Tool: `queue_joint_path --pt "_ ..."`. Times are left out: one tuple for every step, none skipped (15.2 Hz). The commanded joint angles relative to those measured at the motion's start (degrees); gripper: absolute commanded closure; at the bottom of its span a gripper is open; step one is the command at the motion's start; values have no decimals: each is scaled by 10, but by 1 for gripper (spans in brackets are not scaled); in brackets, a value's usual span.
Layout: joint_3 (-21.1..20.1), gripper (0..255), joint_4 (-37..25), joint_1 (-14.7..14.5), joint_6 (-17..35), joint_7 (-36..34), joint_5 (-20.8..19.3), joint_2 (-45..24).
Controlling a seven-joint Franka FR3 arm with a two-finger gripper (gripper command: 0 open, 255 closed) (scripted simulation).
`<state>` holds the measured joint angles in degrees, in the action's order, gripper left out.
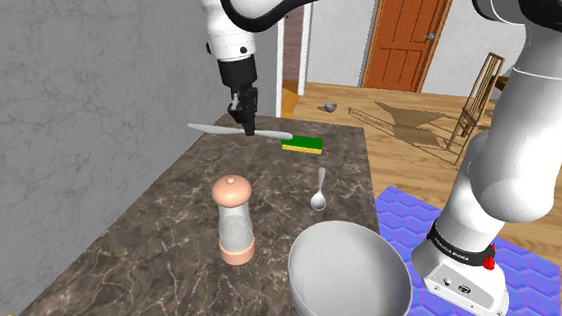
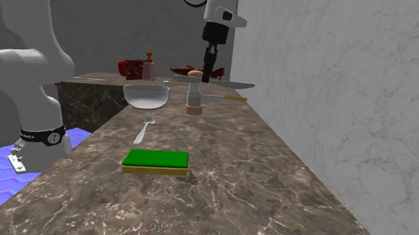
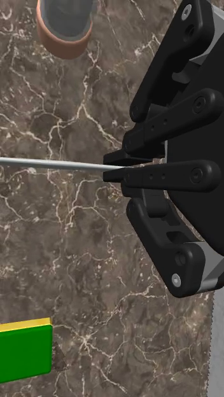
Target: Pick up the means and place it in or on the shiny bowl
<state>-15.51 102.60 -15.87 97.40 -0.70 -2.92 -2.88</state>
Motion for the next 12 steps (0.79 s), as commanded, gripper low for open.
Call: queue_joint_path --pt "-7 255 35 -6 1 -10 11 35" --pt "-10 255 53 -10 3 -16 17 52" --pt "-14 255 72 -14 4 -22 23 69" --pt "-18 255 89 -18 5 -27 29 86" --pt "-22 255 105 -22 6 -34 36 102" --pt "-26 255 121 -27 6 -40 42 119" --pt "-30 255 136 -32 6 -46 49 135" --pt "-34 255 150 -37 5 -52 56 150" --pt "-39 255 164 -42 4 -59 63 166" --pt "-43 255 177 -47 3 -66 70 181" --pt "-48 255 189 -53 1 -73 78 195" --pt "-53 255 200 -59 -1 -80 85 210"
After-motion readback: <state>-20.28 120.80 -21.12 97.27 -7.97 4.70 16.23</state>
